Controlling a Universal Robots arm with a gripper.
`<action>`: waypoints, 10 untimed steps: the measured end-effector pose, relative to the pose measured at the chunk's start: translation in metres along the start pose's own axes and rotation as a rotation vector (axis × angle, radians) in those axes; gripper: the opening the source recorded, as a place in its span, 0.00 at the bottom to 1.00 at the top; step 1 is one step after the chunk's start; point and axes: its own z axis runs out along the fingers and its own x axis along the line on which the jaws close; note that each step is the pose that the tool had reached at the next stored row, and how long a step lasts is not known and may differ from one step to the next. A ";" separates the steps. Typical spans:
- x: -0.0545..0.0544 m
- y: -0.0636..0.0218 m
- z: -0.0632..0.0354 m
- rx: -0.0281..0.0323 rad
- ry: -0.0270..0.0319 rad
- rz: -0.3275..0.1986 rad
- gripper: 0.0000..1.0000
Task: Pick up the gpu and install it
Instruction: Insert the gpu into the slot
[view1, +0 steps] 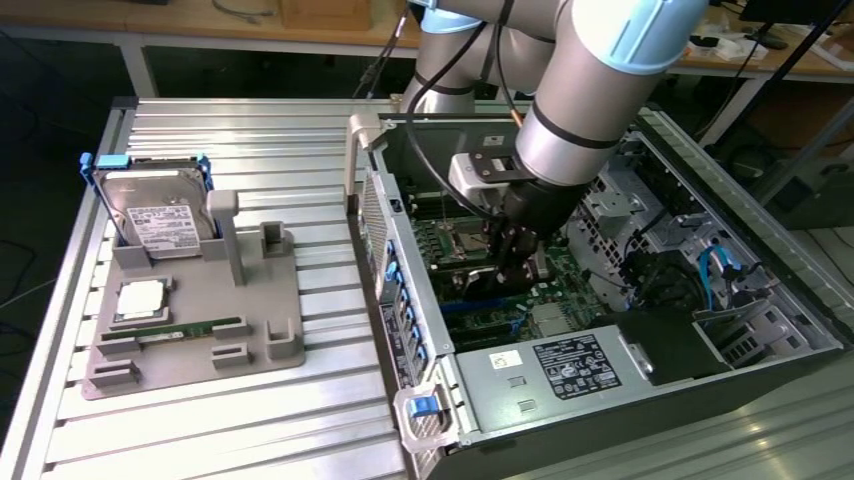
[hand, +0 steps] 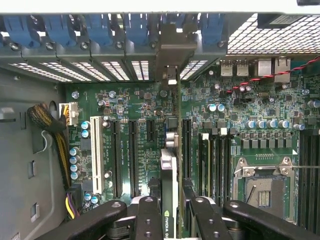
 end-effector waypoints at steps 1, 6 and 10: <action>0.000 -0.0003 -0.0001 -0.0003 0.0001 0.000 0.27; 0.000 -0.0003 0.0007 -0.0004 0.0001 0.000 0.27; 0.000 -0.0003 0.0017 -0.0003 0.0001 0.000 0.27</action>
